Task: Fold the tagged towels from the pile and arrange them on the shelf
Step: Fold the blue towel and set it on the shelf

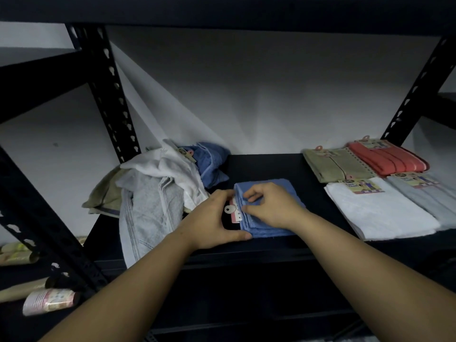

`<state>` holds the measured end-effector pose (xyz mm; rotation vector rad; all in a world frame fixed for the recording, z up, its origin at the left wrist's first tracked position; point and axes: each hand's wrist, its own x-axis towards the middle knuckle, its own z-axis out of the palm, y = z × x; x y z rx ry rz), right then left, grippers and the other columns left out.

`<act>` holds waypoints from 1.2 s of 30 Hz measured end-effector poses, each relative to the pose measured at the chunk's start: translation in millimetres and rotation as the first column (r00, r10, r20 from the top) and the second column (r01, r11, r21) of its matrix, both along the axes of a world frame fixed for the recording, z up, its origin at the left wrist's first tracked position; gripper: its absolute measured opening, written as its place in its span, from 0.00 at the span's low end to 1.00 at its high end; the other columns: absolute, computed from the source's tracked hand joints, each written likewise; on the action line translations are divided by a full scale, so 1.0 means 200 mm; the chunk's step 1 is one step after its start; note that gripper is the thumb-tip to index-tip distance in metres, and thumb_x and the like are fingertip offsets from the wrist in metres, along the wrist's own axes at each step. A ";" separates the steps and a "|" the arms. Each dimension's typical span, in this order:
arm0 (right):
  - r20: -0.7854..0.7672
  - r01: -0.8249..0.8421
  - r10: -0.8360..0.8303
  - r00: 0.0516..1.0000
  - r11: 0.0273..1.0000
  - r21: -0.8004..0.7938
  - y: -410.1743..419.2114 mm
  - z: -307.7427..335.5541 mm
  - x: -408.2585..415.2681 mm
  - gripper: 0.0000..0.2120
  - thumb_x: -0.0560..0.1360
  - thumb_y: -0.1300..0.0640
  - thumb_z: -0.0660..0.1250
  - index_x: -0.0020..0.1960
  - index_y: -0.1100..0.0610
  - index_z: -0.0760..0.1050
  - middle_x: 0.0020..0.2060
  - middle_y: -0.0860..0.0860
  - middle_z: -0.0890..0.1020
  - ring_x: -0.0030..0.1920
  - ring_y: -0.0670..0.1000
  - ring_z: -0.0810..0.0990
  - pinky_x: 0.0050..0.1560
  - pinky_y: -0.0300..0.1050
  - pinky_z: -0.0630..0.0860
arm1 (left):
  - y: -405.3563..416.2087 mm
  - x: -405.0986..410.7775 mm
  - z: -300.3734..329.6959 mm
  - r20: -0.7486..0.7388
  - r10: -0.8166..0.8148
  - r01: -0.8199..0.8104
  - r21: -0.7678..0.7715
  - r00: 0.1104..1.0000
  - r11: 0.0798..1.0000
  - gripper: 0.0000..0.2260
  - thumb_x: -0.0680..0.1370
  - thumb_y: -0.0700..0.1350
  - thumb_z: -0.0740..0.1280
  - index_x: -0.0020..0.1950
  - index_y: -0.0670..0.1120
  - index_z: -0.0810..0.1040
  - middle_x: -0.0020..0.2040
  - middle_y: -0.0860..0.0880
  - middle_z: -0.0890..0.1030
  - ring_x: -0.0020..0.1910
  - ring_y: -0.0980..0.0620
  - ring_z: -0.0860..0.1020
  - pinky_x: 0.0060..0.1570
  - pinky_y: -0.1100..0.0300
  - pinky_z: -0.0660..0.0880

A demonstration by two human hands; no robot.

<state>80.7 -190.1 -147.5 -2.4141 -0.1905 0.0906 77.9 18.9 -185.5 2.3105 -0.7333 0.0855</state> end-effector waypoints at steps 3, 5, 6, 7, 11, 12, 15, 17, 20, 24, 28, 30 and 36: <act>0.107 0.040 -0.046 0.993 0.997 0.061 -0.06 0.02 -0.03 0.10 0.78 0.55 0.74 0.59 0.51 0.84 0.48 0.43 0.85 0.47 0.37 0.80 0.51 0.35 0.78 | 0.00 0.00 -0.01 0.004 0.003 -0.003 0.007 1.000 1.000 0.41 0.70 0.67 0.73 0.78 0.53 0.65 0.69 0.58 0.72 0.66 0.63 0.72 0.66 0.60 0.72; 0.295 0.100 -0.069 0.953 0.991 -0.092 -0.13 0.03 -0.03 0.17 0.78 0.49 0.73 0.66 0.49 0.81 0.59 0.46 0.83 0.59 0.42 0.77 0.65 0.44 0.75 | 0.01 0.01 -0.02 -0.005 0.009 -0.009 0.013 1.000 1.000 0.36 0.74 0.63 0.69 0.78 0.52 0.65 0.69 0.57 0.72 0.67 0.61 0.72 0.67 0.58 0.72; 0.320 0.126 -0.059 0.946 0.973 -0.191 -0.17 0.02 -0.03 0.23 0.78 0.43 0.71 0.71 0.49 0.77 0.68 0.49 0.79 0.68 0.49 0.73 0.72 0.50 0.70 | 0.01 0.01 -0.02 -0.009 0.014 -0.014 0.017 1.000 1.000 0.34 0.76 0.63 0.67 0.78 0.52 0.65 0.69 0.57 0.73 0.67 0.61 0.73 0.67 0.57 0.72; 0.264 0.134 -0.059 0.963 0.952 -0.274 -0.20 0.01 -0.02 0.31 0.78 0.38 0.69 0.77 0.48 0.71 0.76 0.52 0.71 0.76 0.54 0.66 0.77 0.53 0.63 | 0.01 0.02 -0.02 -0.010 0.021 -0.021 0.022 1.000 1.000 0.32 0.77 0.62 0.65 0.78 0.52 0.66 0.69 0.57 0.73 0.66 0.60 0.73 0.67 0.57 0.72; -0.092 0.041 -0.080 0.993 0.931 -0.364 -0.23 -0.09 -0.04 0.47 0.77 0.25 0.54 0.85 0.50 0.44 0.84 0.53 0.43 0.84 0.52 0.42 0.81 0.51 0.46 | 0.00 0.02 -0.02 -0.016 0.040 -0.039 0.044 0.999 0.998 0.25 0.82 0.58 0.64 0.78 0.52 0.67 0.67 0.56 0.74 0.64 0.61 0.74 0.65 0.59 0.72; -0.097 0.036 -0.077 0.992 0.929 -0.369 -0.23 -0.10 -0.04 0.48 0.77 0.24 0.52 0.85 0.50 0.42 0.84 0.53 0.41 0.84 0.52 0.40 0.81 0.51 0.45 | 0.00 0.02 -0.02 -0.016 0.043 -0.043 0.042 0.999 0.998 0.24 0.82 0.55 0.64 0.78 0.51 0.67 0.68 0.55 0.74 0.64 0.60 0.73 0.65 0.59 0.71; -0.126 0.014 -0.077 0.989 0.898 -0.440 -0.22 -0.08 -0.03 0.48 0.77 0.24 0.49 0.85 0.51 0.39 0.84 0.54 0.39 0.83 0.54 0.38 0.82 0.55 0.42 | 0.00 0.02 -0.02 -0.021 0.055 -0.054 0.022 0.998 0.998 0.21 0.84 0.51 0.61 0.78 0.50 0.68 0.69 0.54 0.75 0.65 0.60 0.73 0.65 0.61 0.69; -0.131 0.001 -0.079 0.988 0.856 -0.516 -0.21 -0.04 0.00 0.47 0.77 0.23 0.46 0.85 0.49 0.39 0.84 0.55 0.40 0.83 0.56 0.38 0.81 0.61 0.39 | 0.00 0.02 -0.01 -0.039 0.059 -0.059 -0.009 0.998 0.998 0.20 0.85 0.51 0.60 0.77 0.51 0.68 0.70 0.55 0.75 0.67 0.60 0.72 0.67 0.61 0.69; -0.073 -0.026 -0.015 0.997 0.847 -0.530 -0.11 -0.02 0.00 0.40 0.80 0.27 0.43 0.85 0.46 0.41 0.84 0.52 0.40 0.83 0.55 0.36 0.81 0.64 0.37 | 0.00 0.02 -0.01 -0.066 0.053 -0.058 -0.075 0.996 0.995 0.20 0.84 0.51 0.58 0.76 0.51 0.69 0.71 0.56 0.75 0.68 0.63 0.72 0.69 0.63 0.68; -0.073 -0.124 0.101 0.992 0.843 -0.523 0.04 -0.10 -0.03 0.38 0.80 0.28 0.40 0.84 0.45 0.39 0.84 0.46 0.39 0.83 0.49 0.35 0.81 0.62 0.36 | 0.00 0.01 0.00 -0.108 0.083 -0.098 -0.138 0.991 0.986 0.20 0.85 0.48 0.58 0.77 0.47 0.68 0.71 0.56 0.74 0.66 0.66 0.72 0.64 0.75 0.65; -0.109 -0.117 0.067 0.992 0.823 -0.556 0.04 -0.08 0.02 0.39 0.80 0.27 0.42 0.84 0.45 0.39 0.84 0.47 0.41 0.83 0.52 0.38 0.80 0.65 0.37 | 0.00 0.01 0.00 -0.140 0.112 -0.134 -0.163 0.984 0.978 0.21 0.85 0.49 0.57 0.79 0.46 0.67 0.73 0.53 0.73 0.67 0.64 0.72 0.60 0.80 0.63; -0.094 -0.099 0.058 0.994 0.843 -0.529 0.07 -0.05 0.04 0.39 0.81 0.28 0.43 0.85 0.47 0.39 0.84 0.48 0.40 0.83 0.54 0.37 0.80 0.66 0.38 | 0.00 0.01 0.01 -0.145 0.116 -0.141 -0.179 0.983 0.974 0.22 0.85 0.49 0.57 0.79 0.45 0.67 0.73 0.52 0.73 0.67 0.63 0.72 0.59 0.80 0.64; -0.073 -0.129 0.107 0.992 0.829 -0.544 0.13 -0.12 0.04 0.39 0.81 0.28 0.42 0.85 0.48 0.40 0.84 0.45 0.40 0.83 0.49 0.37 0.80 0.64 0.36 | 0.02 0.03 -0.01 -0.184 0.139 -0.190 -0.294 0.973 0.937 0.30 0.78 0.62 0.53 0.76 0.50 0.70 0.71 0.52 0.76 0.69 0.58 0.74 0.72 0.50 0.70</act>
